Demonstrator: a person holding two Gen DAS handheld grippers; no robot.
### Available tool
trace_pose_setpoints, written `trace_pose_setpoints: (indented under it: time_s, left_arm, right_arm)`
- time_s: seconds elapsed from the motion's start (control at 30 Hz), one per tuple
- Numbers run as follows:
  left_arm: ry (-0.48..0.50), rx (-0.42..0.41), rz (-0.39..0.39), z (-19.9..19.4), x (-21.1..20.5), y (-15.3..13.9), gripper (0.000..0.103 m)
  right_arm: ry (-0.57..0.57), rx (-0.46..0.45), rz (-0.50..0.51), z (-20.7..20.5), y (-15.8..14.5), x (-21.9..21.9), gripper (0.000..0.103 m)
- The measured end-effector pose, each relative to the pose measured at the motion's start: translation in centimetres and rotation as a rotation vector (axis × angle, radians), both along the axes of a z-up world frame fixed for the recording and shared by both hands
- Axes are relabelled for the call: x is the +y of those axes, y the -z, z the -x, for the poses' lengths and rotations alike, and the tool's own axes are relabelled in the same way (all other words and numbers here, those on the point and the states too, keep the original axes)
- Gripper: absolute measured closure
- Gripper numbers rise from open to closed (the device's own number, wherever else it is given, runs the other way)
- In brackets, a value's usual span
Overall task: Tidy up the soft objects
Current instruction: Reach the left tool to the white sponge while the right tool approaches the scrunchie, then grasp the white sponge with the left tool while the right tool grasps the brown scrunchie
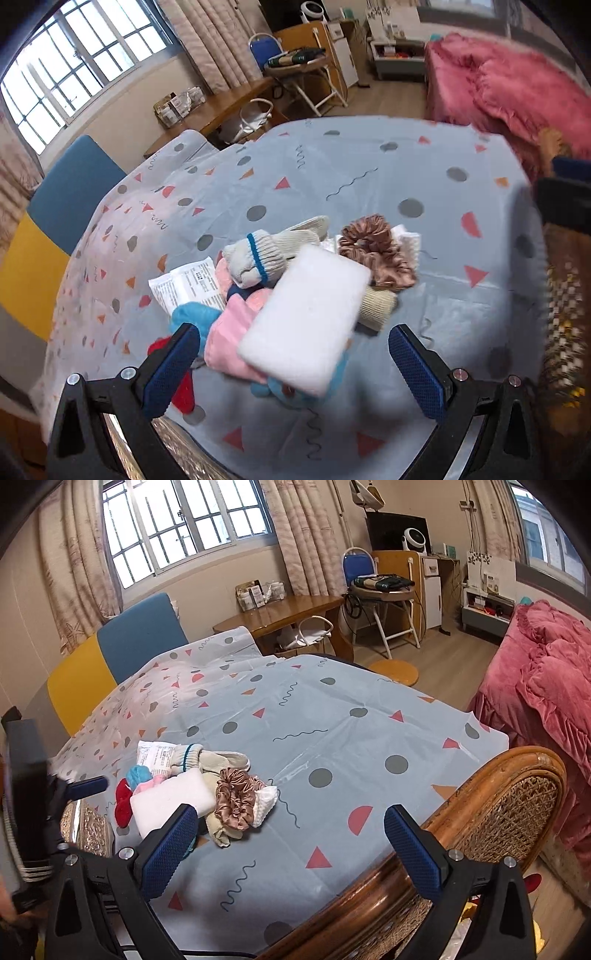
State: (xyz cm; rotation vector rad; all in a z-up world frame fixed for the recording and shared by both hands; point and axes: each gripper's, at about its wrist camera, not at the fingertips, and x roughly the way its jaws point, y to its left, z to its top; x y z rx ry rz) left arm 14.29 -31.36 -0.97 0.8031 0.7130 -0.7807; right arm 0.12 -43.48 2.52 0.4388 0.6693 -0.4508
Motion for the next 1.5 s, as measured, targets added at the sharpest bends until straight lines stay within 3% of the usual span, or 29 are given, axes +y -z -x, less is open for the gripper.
trace_pose_setpoints:
  time_s: [0.1,0.23,0.27,0.53,0.7,0.8,0.9,1.0,1.13,1.27,1.33,1.37,1.5]
  left_arm:
    - [0.001,0.025,0.017,-0.7,-0.5,0.3,0.003]
    - [0.009,0.072,-0.007,-1.4,-1.7,1.6,0.024]
    - [0.005,0.091,-0.009,-1.7,-1.8,1.9,0.035]
    - [-0.053,0.201,0.147,-2.2,1.3,0.3,0.04]
    - [-0.164,0.318,0.274,-3.7,4.4,-1.2,0.04]
    - [-0.209,0.335,0.323,-4.3,5.7,-2.2,0.04]
    - [-0.268,0.35,0.373,-5.2,7.0,-3.8,0.04]
    - [-0.32,0.337,0.408,-5.8,8.4,-5.5,0.04]
    - [-0.39,0.322,0.456,-7.1,11.2,-7.4,0.04]
    - [-0.464,0.31,0.488,-8.4,14.2,-8.8,0.039]
    - [-0.505,0.297,0.502,-9.1,16.3,-9.7,0.039]
    - [-0.519,0.293,0.512,-9.3,17.2,-10.1,0.039]
    - [-0.606,0.238,0.556,-10.1,22.7,-12.4,0.039]
  right_arm:
    - [-0.001,0.002,-0.003,-0.2,0.1,-0.3,0.0]
    - [-0.001,0.008,-0.013,-0.5,0.3,-0.7,0.0]
    - [-0.001,0.008,-0.016,-0.6,0.4,-0.7,0.0]
    - [-0.014,0.015,-0.026,-1.3,0.3,-0.9,0.0]
    - [-0.044,0.024,-0.115,-2.9,0.5,-1.6,0.0]
    - [-0.07,0.045,-0.209,-5.0,1.0,-2.3,0.001]
    - [-0.1,0.085,-0.221,-7.3,1.4,-2.0,0.009]
    - [-0.145,0.153,-0.241,-10.6,2.6,-1.5,0.01]
    - [-0.161,0.279,-0.181,-14.4,5.0,-0.1,0.014]
    - [-0.149,0.338,-0.146,-15.3,6.4,1.0,0.037]
    - [-0.16,0.343,-0.167,-15.4,7.1,1.3,0.053]
    - [-0.144,0.347,-0.171,-15.3,7.6,1.3,0.067]
    - [-0.115,0.335,-0.163,-14.9,8.0,1.2,0.071]
